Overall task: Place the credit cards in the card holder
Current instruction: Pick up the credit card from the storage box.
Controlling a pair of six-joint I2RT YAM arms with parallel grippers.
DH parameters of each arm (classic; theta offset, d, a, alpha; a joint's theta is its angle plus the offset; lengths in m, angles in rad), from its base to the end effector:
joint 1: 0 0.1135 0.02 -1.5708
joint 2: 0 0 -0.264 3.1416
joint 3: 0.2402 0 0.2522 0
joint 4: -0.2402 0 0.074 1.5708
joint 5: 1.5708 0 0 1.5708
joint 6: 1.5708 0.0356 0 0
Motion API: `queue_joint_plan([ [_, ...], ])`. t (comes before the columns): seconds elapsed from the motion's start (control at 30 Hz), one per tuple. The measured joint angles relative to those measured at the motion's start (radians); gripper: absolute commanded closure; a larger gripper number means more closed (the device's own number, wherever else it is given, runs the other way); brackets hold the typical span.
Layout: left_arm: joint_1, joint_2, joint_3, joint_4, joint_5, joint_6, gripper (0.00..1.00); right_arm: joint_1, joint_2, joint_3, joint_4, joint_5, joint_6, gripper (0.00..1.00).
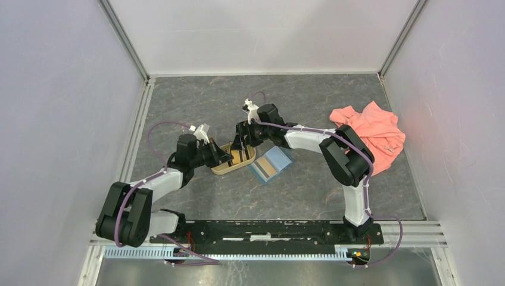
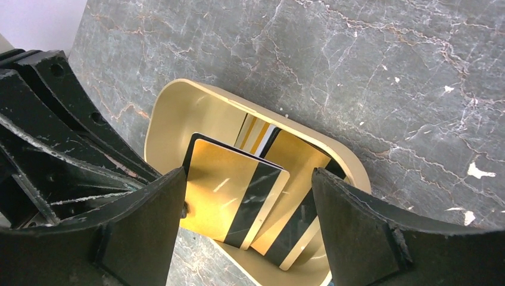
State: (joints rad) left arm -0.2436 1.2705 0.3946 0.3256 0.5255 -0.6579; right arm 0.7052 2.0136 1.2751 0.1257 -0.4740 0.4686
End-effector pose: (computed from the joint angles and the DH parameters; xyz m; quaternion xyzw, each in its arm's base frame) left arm 0.2229 -0.0738 0.1611 -0.0492 0.8507 -0.4095 0.3258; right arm 0.3254 0.2983 0.1707 -0.2093 0.8439 0.4216 0.2577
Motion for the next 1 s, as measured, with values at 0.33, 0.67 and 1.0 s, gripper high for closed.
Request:
queue_joint_plan([
  [0.33,0.001,-0.002,-0.009,0.014,0.000,0.000,0.98,0.000,0.014,0.000,0.021,-0.026,0.023,0.27],
  [0.67,0.001,-0.002,-0.009,0.013,0.000,0.000,0.91,0.000,0.015,-0.002,0.032,-0.017,0.020,0.31],
  [1.0,0.002,0.021,-0.009,0.026,0.010,-0.001,0.94,0.000,0.015,-0.011,0.028,0.008,-0.003,0.32],
])
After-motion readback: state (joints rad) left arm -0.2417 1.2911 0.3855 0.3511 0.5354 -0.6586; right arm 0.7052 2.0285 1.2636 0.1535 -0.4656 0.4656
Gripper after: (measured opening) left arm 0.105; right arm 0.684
